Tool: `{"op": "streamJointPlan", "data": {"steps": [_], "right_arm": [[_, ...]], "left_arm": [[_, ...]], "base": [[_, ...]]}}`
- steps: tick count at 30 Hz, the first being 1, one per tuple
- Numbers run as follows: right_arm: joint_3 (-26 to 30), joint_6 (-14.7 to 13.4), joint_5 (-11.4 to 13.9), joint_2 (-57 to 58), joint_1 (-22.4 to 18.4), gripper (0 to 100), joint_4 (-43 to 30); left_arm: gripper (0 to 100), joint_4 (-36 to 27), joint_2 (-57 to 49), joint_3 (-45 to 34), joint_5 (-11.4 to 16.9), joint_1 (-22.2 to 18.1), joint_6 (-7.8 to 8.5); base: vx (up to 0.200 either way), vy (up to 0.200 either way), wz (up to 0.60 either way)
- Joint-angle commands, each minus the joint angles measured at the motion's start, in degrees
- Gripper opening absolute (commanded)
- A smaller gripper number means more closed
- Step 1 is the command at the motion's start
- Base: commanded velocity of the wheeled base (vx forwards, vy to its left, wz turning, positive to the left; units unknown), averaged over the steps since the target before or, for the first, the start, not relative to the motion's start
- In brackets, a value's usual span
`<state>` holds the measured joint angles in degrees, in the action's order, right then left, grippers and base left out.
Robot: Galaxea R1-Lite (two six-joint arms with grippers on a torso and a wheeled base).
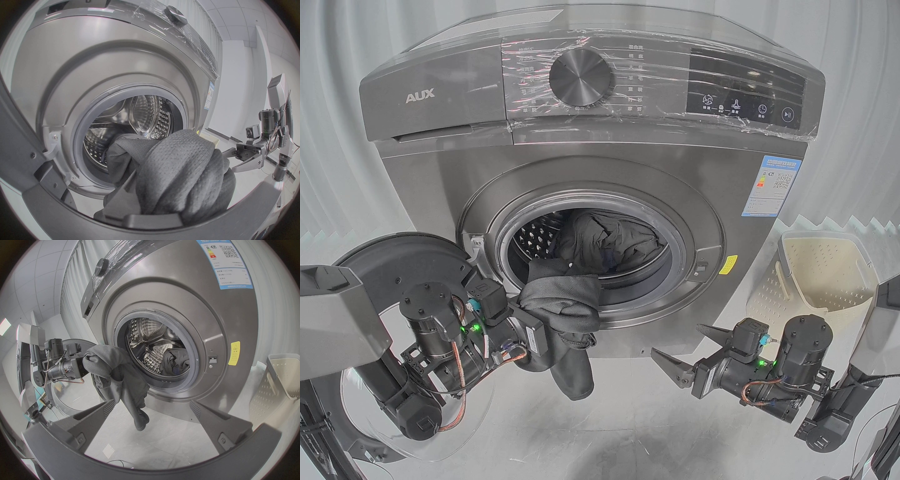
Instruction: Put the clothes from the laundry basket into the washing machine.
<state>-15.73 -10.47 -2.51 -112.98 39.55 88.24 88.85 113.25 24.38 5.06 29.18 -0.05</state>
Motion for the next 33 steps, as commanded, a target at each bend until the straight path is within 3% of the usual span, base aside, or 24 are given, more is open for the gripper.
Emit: {"op": "streamJointPlan", "data": {"steps": [1,6,18,23,27,33], "right_arm": [[-0.01,0.01,0.05,-0.31,0.36,100,0.01],[0.08,0.01,-0.04,-0.31,1.32,100,0.01],[0.70,0.01,0.05,-0.04,2.11,100,-0.08],[2.01,0.01,0.14,0.13,3.34,100,-0.08],[3.07,0.01,0.14,0.92,5.28,100,-0.08],[3.25,0.10,0.14,1.89,5.63,100,-0.08]], "left_arm": [[0,0.01,0.39,-0.04,-0.05,0.79,-0.04],[0,0.01,0.39,-0.39,0.04,1.58,-0.13],[0,0.10,0.83,-0.30,0.04,2.37,-0.13],[0,0.19,0.30,-0.65,0.13,2.37,-0.83],[0,0.19,0.48,-2.32,-0.14,5.01,-0.65],[0,-0.08,4.17,2.07,0.04,5.88,-2.32]], "base": [[0.000,0.000,0.00],[0.120,0.000,0.00],[0.000,0.000,0.00],[0.000,0.000,0.00],[0.000,0.000,0.00],[0.000,0.000,0.00]]}}
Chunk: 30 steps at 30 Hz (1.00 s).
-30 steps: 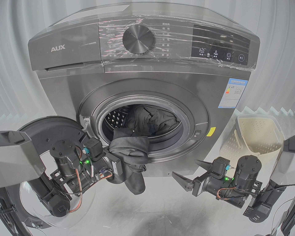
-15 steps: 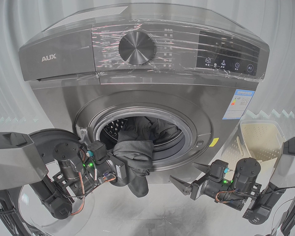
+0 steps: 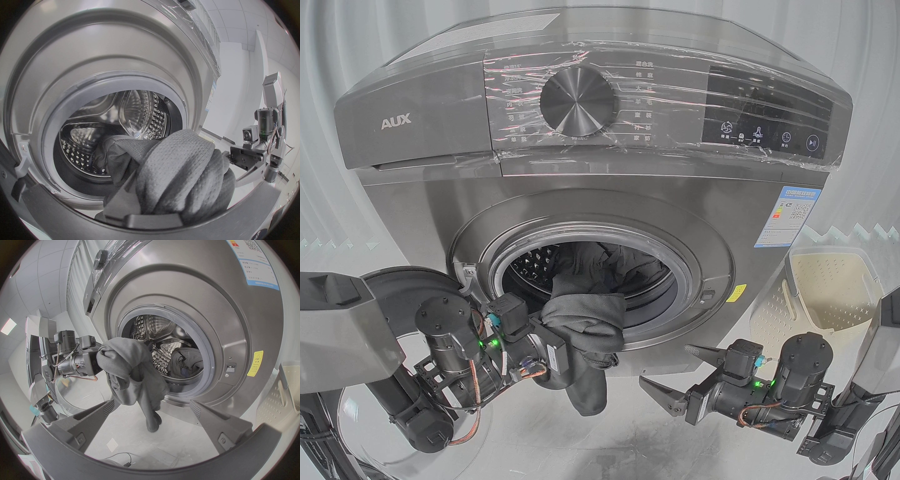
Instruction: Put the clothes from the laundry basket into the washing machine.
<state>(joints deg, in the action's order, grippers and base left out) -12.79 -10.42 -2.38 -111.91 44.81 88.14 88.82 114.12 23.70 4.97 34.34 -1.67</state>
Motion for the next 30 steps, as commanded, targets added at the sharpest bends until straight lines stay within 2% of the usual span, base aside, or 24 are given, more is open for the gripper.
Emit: {"op": "streamJointPlan", "data": {"steps": [1,4,7,12,14,15,17,25,30], "right_arm": [[0.31,0.05,0.09,0.90,0.36,100,0.02],[0.48,0.05,0.00,1.08,1.07,100,0.02],[0.75,0.05,-0.08,1.17,1.77,100,0.02],[1.10,0.05,-0.08,1.17,1.77,100,0.02],[1.89,0.05,-0.61,1.17,1.86,100,0.02],[2.07,-0.04,-1.49,1.08,1.95,100,0.02],[1.98,-0.04,-1.67,1.17,2.03,100,0.02],[1.80,-0.12,-1.67,1.08,2.03,100,0.02],[1.80,-0.12,-1.75,0.99,2.30,100,0.02]], "left_arm": [[0,-0.05,3.39,2.84,0.21,0.64,-0.70],[0,-0.05,7.70,5.74,1.09,0.11,-1.49],[0,0.12,11.30,10.32,1.35,0.11,-3.78],[0,0.04,14.12,14.36,1.09,0.02,-4.48],[0,0.04,15.79,16.47,0.65,0.02,-4.66],[0,0.04,17.19,18.49,-0.32,-0.24,-5.10],[0,0.04,18.69,21.30,-1.72,-0.59,-5.71],[0,-1.19,24.49,32.90,-4.27,-0.94,-5.62],[0,-4.62,26.77,38.88,-5.50,-2.96,-5.54]], "base": [[0.000,0.000,0.00],[0.000,0.000,0.00],[0.000,0.000,0.00],[0.000,0.000,0.00],[0.000,0.000,0.00],[0.000,0.000,0.00],[0.000,0.000,0.00],[0.000,0.000,0.00],[0.000,0.000,0.00]]}}
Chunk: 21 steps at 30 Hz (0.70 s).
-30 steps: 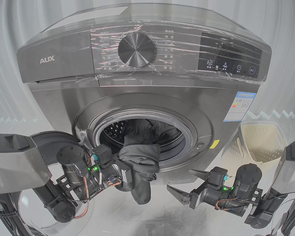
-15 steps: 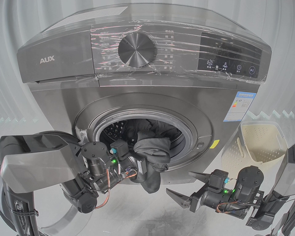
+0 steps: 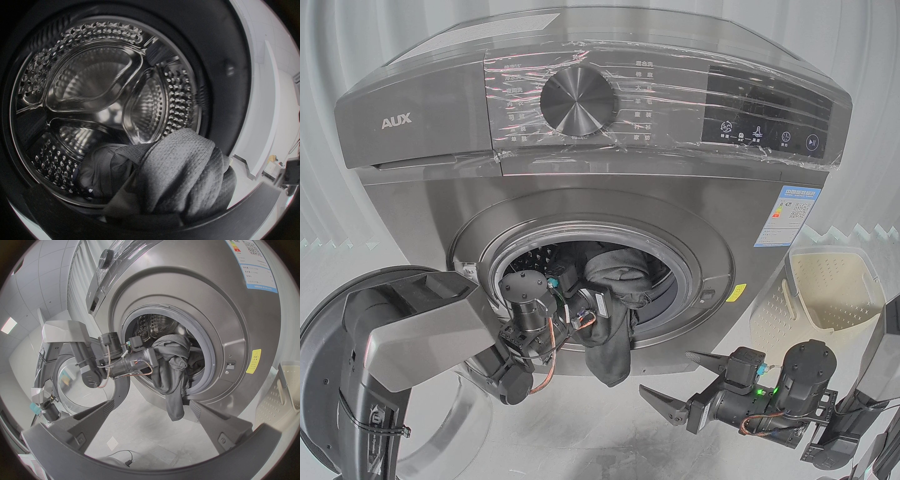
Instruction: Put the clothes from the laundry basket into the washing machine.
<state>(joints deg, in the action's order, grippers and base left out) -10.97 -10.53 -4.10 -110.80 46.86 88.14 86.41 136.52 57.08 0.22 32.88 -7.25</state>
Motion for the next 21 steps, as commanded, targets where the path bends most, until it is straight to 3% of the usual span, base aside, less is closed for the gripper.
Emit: {"op": "streamJointPlan", "data": {"steps": [1,5,9,21], "right_arm": [[-0.01,-0.01,-0.03,-0.21,0.25,100,0.02],[-0.01,-0.01,-0.03,-0.38,0.16,100,0.02],[0.07,-0.01,-0.03,-0.56,0.25,100,0.02],[0.16,-0.10,-0.03,-0.56,0.69,100,0.02]], "left_arm": [[0,-3.09,4.63,6.56,-0.75,-1.76,-0.04],[0,-7.04,5.33,10.86,-0.92,-2.29,-0.13],[0,-9.94,7.00,16.66,-3.82,-2.12,0.13],[0,-17.76,14.03,30.81,-5.23,-2.64,-0.04]], "base": [[0.000,0.000,0.00],[0.000,0.000,0.00],[0.000,0.000,0.00],[0.000,0.000,0.00]]}}
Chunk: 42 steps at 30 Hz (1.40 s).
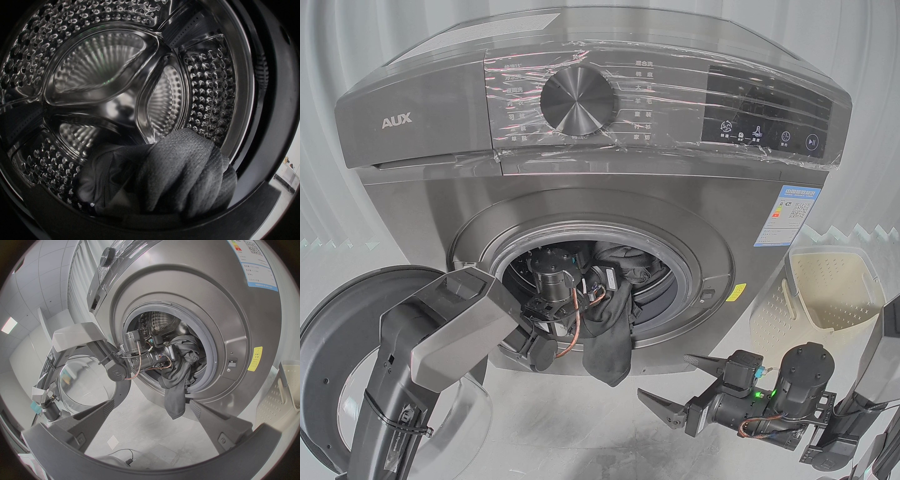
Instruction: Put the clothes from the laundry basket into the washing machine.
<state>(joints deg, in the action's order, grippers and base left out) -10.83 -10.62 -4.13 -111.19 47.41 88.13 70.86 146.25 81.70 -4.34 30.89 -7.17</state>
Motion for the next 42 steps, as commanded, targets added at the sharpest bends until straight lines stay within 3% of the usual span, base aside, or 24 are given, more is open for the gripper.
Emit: {"op": "streamJointPlan", "data": {"steps": [1,6,9,12,21,22,29,36,42], "right_arm": [[0.01,-0.02,0.00,-0.25,0.14,100,0.03],[0.10,-0.02,-0.09,-0.25,0.14,100,0.03],[0.10,-0.02,0.00,-0.25,0.05,100,0.03],[0.01,0.07,0.00,-0.25,0.14,100,0.03],[-0.25,0.07,0.00,-0.17,0.23,100,0.03],[-0.34,0.16,0.00,-0.08,0.23,100,0.12],[-0.34,0.16,0.00,-0.17,0.23,100,0.12],[-0.34,0.16,0.00,-0.17,0.23,100,0.12],[-0.34,0.16,0.00,-0.17,0.23,100,0.12]], "left_arm": [[0,-2.75,5.01,8.03,-1.20,-1.18,-0.04],[0,-4.07,6.50,13.40,-1.81,-1.45,-0.13],[0,-6.70,9.23,20.69,-5.06,-1.89,0.05],[0,-7.93,10.37,23.86,-5.77,-2.15,0.05],[0,-8.90,9.93,22.19,-5.86,-2.15,0.05],[100,-8.99,9.84,21.83,-5.86,-2.15,0.05],[100,-9.08,8.17,19.46,-5.86,-2.06,-0.21],[100,-10.66,2.46,10.41,-5.68,-1.36,-0.21],[100,-11.19,-0.62,-0.67,-3.31,0.75,0.66]], "base": [[0.000,0.000,0.00],[0.000,0.000,0.00],[0.000,0.000,0.00],[0.000,0.000,0.00],[0.000,0.000,0.00],[0.000,0.000,0.00],[0.000,0.000,0.00],[0.000,0.000,0.00],[0.000,0.000,0.00]]}}
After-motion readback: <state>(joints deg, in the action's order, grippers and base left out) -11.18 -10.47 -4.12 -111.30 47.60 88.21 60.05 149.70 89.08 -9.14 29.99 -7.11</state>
